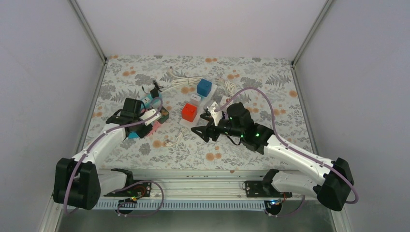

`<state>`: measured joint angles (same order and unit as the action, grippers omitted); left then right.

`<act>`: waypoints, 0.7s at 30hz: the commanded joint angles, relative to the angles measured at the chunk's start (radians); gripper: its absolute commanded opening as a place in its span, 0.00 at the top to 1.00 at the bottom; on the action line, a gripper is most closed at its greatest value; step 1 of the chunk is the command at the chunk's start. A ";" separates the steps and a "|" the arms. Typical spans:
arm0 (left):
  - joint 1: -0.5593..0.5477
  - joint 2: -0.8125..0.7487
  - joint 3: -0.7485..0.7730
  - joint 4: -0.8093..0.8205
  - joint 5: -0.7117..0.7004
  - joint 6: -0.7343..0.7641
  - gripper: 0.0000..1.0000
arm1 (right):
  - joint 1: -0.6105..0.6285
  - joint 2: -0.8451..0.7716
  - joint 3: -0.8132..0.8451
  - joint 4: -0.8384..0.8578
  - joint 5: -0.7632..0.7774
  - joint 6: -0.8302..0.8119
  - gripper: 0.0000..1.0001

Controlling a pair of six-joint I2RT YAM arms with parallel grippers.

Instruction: Insert the plug

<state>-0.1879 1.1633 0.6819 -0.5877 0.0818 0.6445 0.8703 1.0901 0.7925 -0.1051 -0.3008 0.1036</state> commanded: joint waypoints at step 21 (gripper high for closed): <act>0.029 0.220 0.146 0.023 0.204 -0.080 0.98 | 0.009 0.029 0.013 0.008 0.024 -0.003 0.19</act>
<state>-0.1562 1.3384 0.7773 -0.5419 0.2035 0.6144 0.8703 1.1175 0.7925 -0.1062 -0.2966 0.1024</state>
